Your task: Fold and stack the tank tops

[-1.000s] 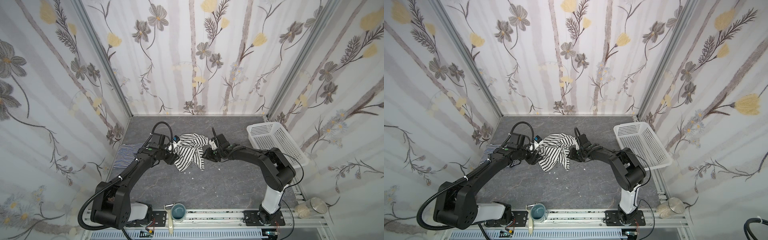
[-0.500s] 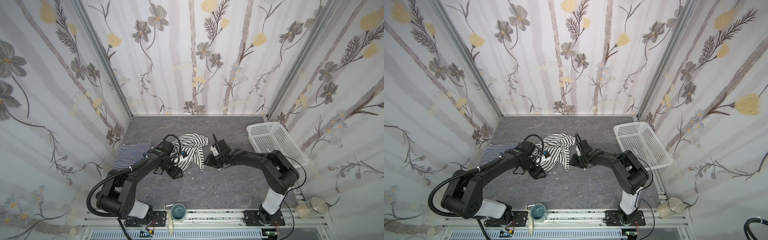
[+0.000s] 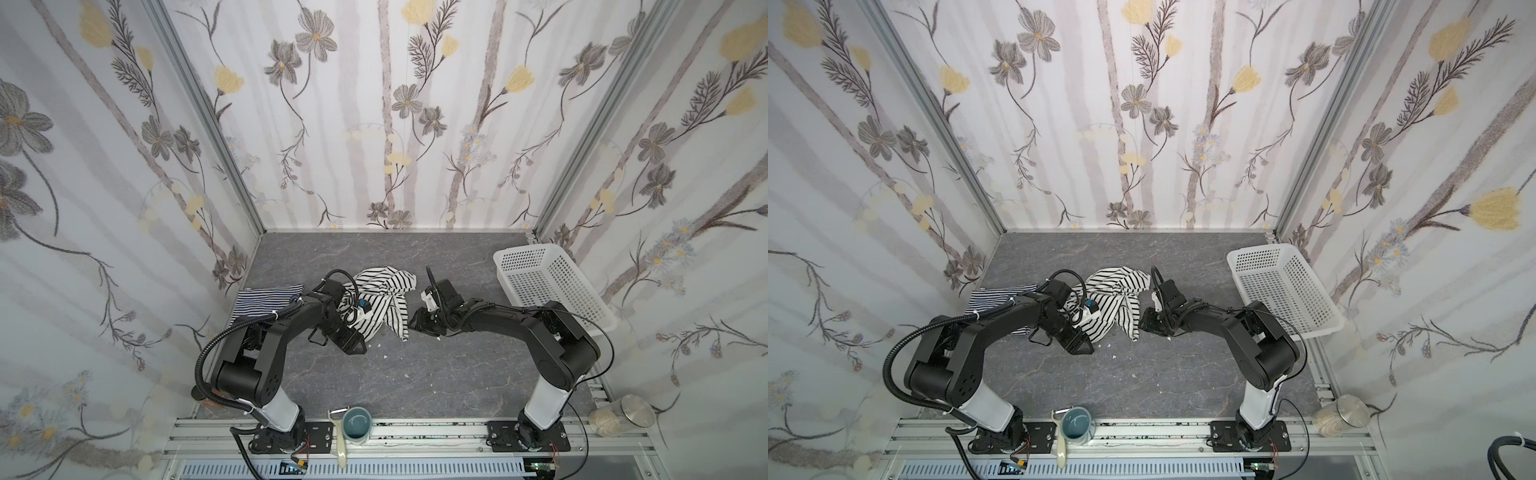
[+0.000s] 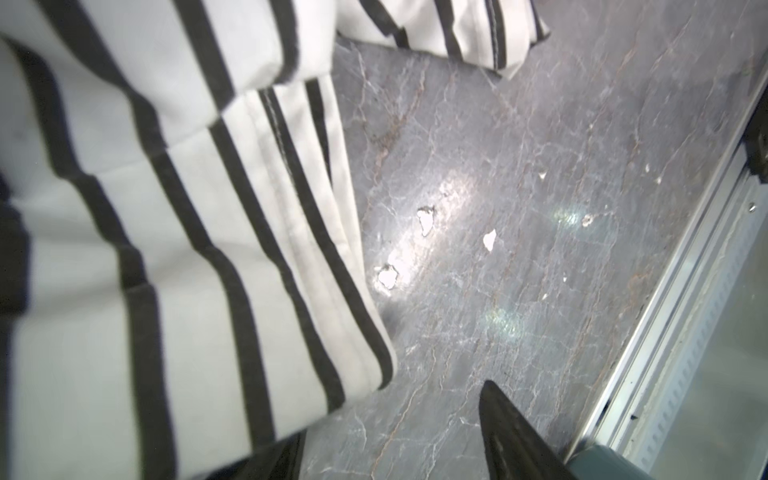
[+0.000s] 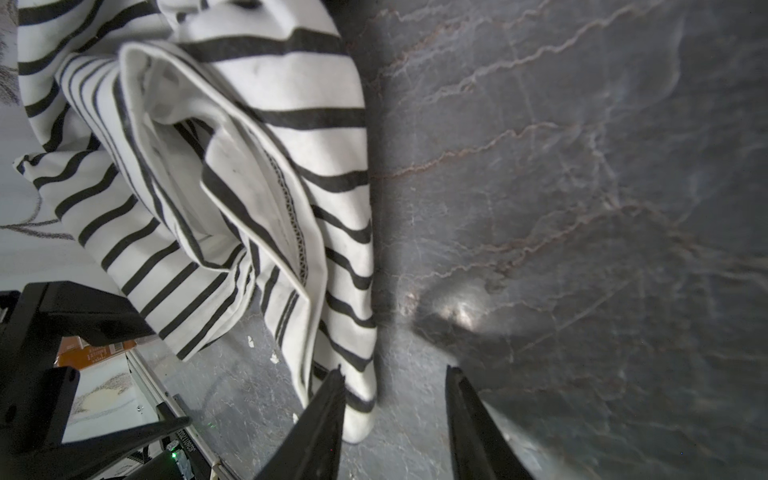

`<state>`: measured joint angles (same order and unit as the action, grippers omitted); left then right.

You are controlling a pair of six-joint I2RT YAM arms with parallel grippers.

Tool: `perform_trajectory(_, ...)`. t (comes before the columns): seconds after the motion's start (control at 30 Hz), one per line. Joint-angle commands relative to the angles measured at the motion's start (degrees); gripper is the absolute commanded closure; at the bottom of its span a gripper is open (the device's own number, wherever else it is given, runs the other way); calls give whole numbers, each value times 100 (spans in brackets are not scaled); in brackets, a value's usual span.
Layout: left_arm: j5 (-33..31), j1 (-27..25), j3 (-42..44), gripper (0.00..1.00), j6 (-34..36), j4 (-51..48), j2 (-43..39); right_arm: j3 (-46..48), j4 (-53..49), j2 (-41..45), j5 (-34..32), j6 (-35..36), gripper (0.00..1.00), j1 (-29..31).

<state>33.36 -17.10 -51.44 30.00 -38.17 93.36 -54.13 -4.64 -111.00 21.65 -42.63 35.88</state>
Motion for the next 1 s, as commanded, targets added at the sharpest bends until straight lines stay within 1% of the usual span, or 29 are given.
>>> perform_trajectory(0.0,431,170,-128,34,-253,-143,200,42,196,77,-138,-61,58,-11)
perform_trajectory(0.07,359,281,-199,34,-314,-198,282,69,201,105,-152,-61,58,-15)
perform_trajectory(0.3,492,500,-511,35,-676,-251,690,78,287,87,-144,-87,59,-12)
perform_trajectory(0.5,947,620,-703,39,-867,-252,887,113,298,88,-143,-70,59,-21)
perform_trajectory(0.67,969,628,-736,49,-956,-261,1037,113,296,61,-142,-52,59,-36)
perform_trajectory(0.87,904,623,-682,51,-912,-305,1091,91,316,18,-144,-52,59,-52)
perform_trajectory(0.93,888,628,-707,55,-926,-313,1123,62,315,-9,-128,-52,59,-54)
perform_trajectory(0.97,893,623,-697,60,-911,-313,1116,51,308,-18,-118,-52,59,-55)
